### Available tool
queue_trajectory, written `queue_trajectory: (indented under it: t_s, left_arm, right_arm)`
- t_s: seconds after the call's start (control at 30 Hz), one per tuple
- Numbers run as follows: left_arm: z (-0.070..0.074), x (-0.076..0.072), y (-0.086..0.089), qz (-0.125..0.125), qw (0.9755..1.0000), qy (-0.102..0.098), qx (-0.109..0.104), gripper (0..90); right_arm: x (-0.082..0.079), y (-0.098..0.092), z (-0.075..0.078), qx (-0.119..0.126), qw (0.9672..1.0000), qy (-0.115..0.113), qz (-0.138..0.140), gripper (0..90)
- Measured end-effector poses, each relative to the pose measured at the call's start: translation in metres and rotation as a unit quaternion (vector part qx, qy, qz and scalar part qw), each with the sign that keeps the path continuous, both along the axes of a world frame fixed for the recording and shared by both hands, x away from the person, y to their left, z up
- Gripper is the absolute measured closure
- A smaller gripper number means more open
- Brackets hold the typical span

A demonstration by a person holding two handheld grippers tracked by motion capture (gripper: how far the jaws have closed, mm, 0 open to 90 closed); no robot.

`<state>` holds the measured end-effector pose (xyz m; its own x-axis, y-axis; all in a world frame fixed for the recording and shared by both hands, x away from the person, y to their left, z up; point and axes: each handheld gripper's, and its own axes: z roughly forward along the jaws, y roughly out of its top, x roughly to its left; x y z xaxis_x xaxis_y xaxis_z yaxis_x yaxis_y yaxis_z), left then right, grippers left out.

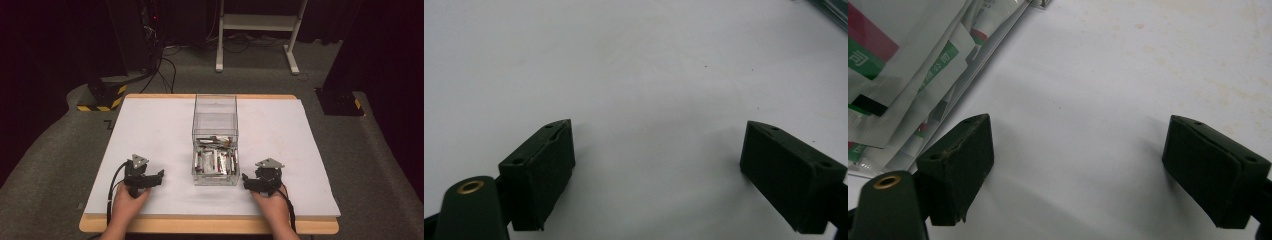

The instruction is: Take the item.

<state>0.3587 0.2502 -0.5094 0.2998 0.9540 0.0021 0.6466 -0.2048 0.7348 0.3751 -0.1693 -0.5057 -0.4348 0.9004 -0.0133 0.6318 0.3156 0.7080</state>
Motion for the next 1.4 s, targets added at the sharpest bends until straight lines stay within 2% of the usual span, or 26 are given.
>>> queue_trajectory:
  t_s: [1.03, 1.2, 1.4]
  left_arm:
    - [0.0000, -0.0001, -0.0004, 0.000, 1.0000, 0.000, 0.002, 14.4]
    - [0.0000, -0.0001, -0.0004, 0.000, 1.0000, 0.000, 0.001, 14.4]
    - [0.0000, -0.0001, -0.0004, 0.000, 1.0000, 0.000, 0.001, 14.4]
  right_arm:
    - [-0.0001, -0.0003, 0.0013, 0.000, 1.0000, 0.002, 0.001, 14.0]
    - [-0.0014, -0.0022, 0.0036, 0.005, 1.0000, -0.004, 0.002, 13.9]
    - [-0.0034, -0.0027, 0.0073, 0.009, 0.9997, -0.015, 0.016, 14.3]
